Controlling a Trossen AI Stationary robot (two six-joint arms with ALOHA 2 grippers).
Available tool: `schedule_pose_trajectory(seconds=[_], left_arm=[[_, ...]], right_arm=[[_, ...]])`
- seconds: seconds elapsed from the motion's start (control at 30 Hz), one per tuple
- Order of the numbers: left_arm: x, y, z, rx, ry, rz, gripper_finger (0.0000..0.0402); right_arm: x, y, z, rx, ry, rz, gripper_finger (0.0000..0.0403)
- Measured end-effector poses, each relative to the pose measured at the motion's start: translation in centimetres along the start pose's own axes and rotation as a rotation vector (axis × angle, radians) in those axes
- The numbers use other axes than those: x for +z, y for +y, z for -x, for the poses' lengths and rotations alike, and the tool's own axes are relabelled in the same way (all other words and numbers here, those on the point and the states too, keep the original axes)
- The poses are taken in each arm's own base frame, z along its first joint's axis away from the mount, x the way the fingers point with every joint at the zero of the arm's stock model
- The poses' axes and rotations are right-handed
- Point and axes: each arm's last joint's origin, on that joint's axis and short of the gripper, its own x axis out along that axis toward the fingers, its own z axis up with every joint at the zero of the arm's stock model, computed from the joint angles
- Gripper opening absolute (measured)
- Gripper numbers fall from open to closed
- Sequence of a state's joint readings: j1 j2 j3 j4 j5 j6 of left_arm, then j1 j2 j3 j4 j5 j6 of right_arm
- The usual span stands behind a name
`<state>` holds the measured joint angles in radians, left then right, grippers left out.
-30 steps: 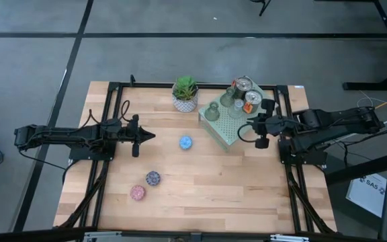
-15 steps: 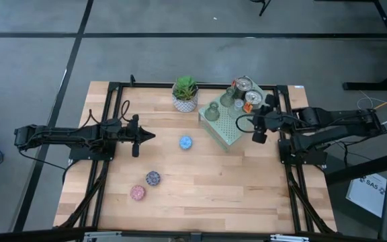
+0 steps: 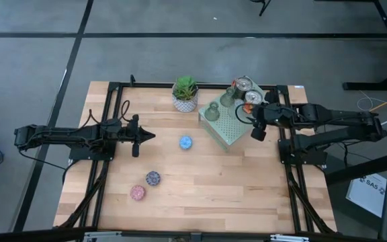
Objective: Pick & Place candle stick holders
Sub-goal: Adjust the silver scented candle on the shelf
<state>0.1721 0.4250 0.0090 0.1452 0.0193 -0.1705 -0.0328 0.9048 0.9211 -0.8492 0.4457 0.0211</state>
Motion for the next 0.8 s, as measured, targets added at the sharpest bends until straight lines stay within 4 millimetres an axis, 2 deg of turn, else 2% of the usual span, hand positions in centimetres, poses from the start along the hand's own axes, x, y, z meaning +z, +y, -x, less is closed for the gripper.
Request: schedule_pose_trajectory(seconds=[0.4,0.8], left_arm=[[0.0,0.0,0.0,0.000,0.000,0.000,0.0006],[0.0,0.0,0.0,0.000,0.000,0.000,0.0006]], right_arm=[[-0.2,-1.8,-0.7,-0.077,0.044,-0.069,0.0122],[-0.4,-3.1,-1.0,-0.131,0.068,-0.123,0.0116]])
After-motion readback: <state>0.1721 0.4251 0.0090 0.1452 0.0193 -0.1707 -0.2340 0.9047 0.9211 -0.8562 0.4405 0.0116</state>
